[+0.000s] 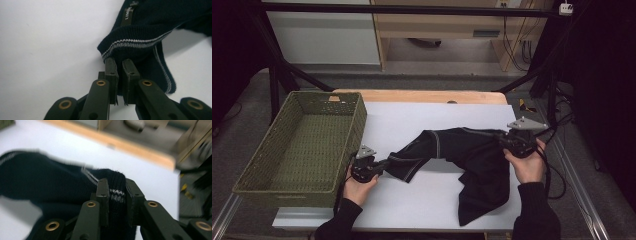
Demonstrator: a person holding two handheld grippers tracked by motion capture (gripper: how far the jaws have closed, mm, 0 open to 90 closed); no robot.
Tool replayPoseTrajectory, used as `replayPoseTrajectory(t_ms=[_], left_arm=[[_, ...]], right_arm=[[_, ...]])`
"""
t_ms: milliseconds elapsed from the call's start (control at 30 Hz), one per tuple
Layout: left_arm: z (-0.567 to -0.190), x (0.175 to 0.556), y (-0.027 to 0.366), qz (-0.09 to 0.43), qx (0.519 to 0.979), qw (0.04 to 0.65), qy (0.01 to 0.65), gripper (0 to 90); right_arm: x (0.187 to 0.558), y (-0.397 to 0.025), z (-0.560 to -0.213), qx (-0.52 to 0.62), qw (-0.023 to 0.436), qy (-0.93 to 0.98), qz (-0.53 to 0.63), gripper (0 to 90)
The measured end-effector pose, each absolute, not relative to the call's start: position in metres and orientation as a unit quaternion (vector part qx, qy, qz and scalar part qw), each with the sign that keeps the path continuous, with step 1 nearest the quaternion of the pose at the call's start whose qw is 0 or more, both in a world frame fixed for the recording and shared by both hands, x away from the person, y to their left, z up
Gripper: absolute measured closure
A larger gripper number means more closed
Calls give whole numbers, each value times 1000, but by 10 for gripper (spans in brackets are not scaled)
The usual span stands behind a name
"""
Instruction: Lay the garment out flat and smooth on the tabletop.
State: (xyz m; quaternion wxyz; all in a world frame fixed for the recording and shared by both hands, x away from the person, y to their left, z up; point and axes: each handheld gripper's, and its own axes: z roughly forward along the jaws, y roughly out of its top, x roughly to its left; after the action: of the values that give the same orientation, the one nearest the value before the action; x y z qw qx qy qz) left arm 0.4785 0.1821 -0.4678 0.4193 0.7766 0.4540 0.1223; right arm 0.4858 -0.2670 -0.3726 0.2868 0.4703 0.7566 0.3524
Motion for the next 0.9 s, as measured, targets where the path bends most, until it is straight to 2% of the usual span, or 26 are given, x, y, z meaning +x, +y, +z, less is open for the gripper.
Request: replayPoseTrajectory(t_ms=[133,167,233,333,433,533,733,900], left_arm=[[-471,480,181,120,775,426,450,807],[-472,480,180,123,772,430,451,771],[-473,482,180,125,764,436,458,658],[-477,485,180,125,760,437,465,528],[-481,487,177,118,764,434,463,501],[-484,488,173,119,766,434,459,507],[-487,489,171,121,770,428,458,661],[-487,490,170,120,772,422,459,764]], right_arm=[[469,-272,-397,481,245,771,337,730],[466,-272,-399,481,242,773,336,712],[462,-273,-395,479,244,770,344,641],[463,-267,-379,469,263,756,372,475],[472,-251,-363,455,269,747,403,410],[492,-229,-359,442,262,753,411,378],[548,-199,-391,454,231,776,373,333],[570,-194,-418,469,203,791,336,281]])
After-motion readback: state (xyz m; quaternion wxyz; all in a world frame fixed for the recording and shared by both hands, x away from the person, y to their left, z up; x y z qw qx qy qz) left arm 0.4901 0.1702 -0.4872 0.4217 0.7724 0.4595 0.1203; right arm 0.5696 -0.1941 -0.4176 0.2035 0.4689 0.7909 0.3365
